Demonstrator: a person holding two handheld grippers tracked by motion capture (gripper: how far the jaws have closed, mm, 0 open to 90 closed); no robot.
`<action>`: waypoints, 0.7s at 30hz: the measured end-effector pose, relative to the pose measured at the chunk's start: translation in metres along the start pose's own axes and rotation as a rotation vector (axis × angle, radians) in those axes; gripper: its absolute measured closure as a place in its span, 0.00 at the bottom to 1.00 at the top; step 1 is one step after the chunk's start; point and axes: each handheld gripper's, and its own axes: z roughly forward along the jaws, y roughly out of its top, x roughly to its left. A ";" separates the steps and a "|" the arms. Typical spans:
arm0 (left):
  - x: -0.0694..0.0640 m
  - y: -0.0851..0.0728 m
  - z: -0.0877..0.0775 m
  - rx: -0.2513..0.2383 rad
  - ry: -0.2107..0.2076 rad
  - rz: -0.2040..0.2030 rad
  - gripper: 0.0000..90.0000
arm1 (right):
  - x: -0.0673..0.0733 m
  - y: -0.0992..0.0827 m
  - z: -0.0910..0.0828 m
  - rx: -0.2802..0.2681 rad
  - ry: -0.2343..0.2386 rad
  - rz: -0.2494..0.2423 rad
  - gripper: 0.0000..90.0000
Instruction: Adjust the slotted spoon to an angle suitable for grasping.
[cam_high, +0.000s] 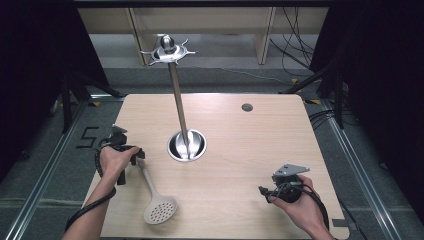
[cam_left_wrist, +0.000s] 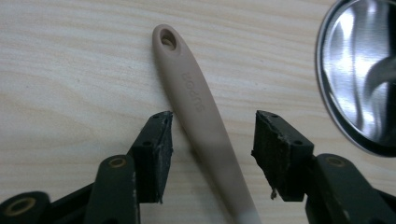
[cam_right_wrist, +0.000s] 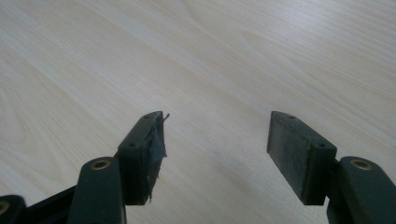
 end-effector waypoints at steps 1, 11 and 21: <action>0.000 0.000 0.002 -0.001 0.009 -0.011 0.54 | 0.000 0.000 0.000 0.000 0.000 -0.001 0.42; -0.003 0.003 0.013 0.040 0.048 -0.033 0.55 | 0.001 0.000 0.000 0.010 0.006 0.015 0.41; -0.008 0.001 0.012 0.080 0.098 0.054 0.55 | 0.001 0.000 0.001 0.013 0.007 0.016 0.41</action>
